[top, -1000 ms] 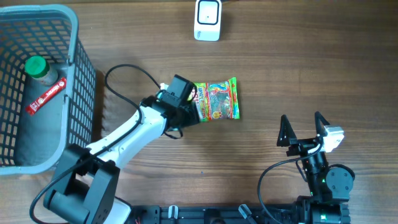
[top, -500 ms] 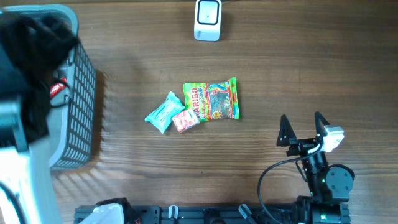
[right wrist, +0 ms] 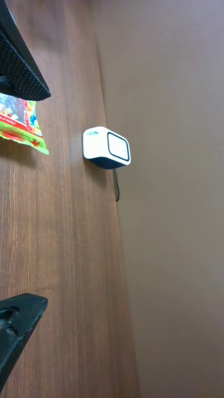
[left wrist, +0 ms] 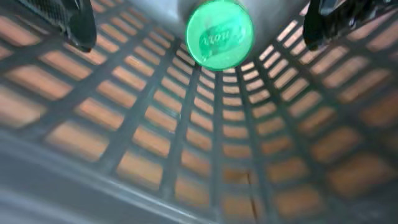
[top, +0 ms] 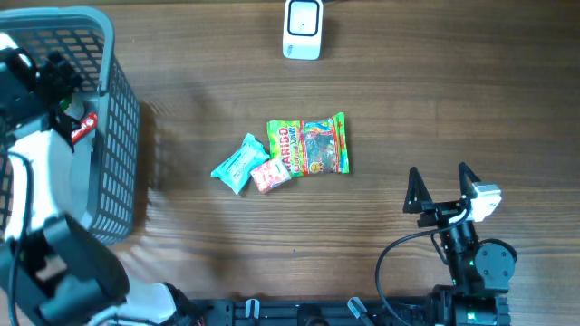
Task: Scan the item barcode
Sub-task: 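Grasp the green-capped jar with the left gripper and place it right of the bag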
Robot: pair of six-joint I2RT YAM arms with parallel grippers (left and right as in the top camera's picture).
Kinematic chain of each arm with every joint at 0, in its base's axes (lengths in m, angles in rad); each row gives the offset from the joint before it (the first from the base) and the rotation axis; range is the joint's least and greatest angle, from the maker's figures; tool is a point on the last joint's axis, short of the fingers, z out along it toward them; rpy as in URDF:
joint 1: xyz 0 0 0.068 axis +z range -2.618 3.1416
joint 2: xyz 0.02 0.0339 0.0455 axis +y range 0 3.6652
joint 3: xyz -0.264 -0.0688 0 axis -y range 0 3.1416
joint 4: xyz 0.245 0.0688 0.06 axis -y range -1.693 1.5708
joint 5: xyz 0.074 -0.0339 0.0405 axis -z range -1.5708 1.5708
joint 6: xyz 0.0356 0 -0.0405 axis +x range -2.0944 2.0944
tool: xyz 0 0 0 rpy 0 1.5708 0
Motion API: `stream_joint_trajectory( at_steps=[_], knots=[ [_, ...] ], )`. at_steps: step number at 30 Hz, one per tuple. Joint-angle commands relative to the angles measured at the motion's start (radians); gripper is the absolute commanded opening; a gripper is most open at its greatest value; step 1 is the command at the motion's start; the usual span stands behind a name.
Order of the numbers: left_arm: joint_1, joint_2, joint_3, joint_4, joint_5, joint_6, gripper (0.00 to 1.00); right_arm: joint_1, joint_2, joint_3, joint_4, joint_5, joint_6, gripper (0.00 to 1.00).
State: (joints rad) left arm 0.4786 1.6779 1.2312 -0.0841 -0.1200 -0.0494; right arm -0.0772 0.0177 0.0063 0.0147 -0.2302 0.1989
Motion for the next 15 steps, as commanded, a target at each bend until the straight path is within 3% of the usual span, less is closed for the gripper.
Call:
stream_joint_trajectory(
  at_steps=[1,6,15],
  knots=[
    [0.012,0.122,-0.016,0.078,0.030,0.116,1.00,0.002,-0.004,-0.001,0.002,0.006,-0.013,1.00],
    [0.013,0.208,-0.016,0.142,0.030,0.252,1.00,0.002,-0.004,-0.001,0.002,0.006,-0.013,1.00],
    [0.047,0.322,-0.016,0.187,0.063,0.252,1.00,0.002,-0.004,-0.001,0.002,0.006,-0.013,1.00]
  ],
)
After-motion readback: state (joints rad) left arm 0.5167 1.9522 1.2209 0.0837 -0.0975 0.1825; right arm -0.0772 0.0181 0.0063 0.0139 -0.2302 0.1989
